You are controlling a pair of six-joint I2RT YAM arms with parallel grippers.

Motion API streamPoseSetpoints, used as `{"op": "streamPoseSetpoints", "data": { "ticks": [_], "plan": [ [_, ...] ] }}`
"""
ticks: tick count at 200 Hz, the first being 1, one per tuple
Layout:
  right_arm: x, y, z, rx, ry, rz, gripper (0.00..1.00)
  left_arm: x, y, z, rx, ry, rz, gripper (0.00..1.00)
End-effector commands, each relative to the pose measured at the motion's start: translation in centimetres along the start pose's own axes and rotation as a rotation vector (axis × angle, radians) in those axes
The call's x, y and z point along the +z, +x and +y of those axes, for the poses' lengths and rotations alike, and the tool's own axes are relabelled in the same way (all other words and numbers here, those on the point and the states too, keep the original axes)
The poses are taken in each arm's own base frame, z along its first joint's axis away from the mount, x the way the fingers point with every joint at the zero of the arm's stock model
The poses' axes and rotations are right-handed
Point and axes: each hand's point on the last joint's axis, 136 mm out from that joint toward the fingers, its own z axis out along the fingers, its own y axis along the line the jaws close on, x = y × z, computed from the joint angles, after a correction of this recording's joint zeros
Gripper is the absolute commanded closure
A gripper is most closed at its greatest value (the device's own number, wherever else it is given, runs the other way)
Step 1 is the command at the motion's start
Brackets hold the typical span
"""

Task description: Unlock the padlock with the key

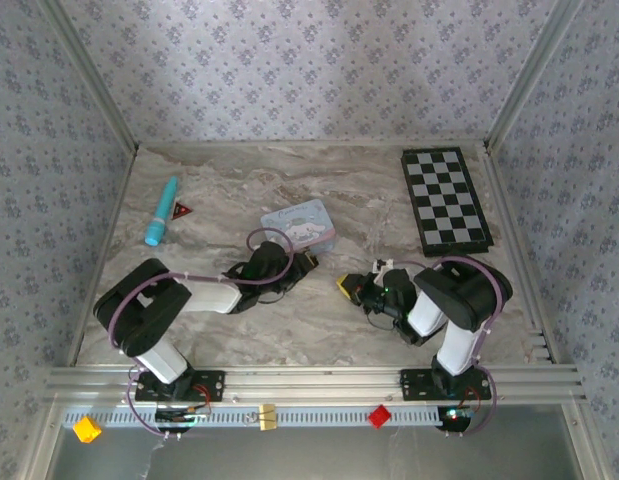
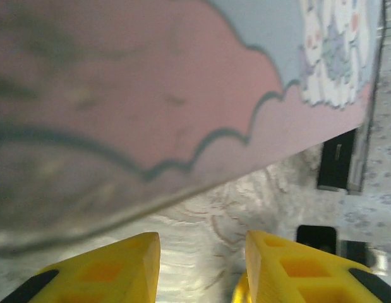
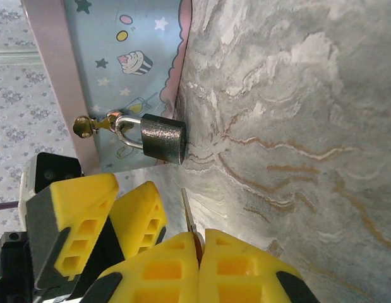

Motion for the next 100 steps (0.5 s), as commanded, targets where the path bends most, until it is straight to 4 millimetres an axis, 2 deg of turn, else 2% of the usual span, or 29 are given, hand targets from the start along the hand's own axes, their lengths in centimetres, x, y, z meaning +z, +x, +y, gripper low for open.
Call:
{"op": "streamPoseSetpoints", "data": {
  "ticks": [1,63,100],
  "plan": [
    [0.1,0.3,-0.3,-0.036,0.003,0.013,1.00,0.0,-0.6,3.1,0.068,-0.115,-0.044,0.59],
    [0.1,0.8,-0.3,-0.052,-0.001,0.025,1.00,4.0,-0.1,2.4,0.061,0.005,-0.037,0.60],
    [-0.2,0.9,-0.3,-0.055,0.002,0.026,1.00,4.7,-0.5,3.1,0.100,-0.051,-0.048,0.60]
  ]
}}
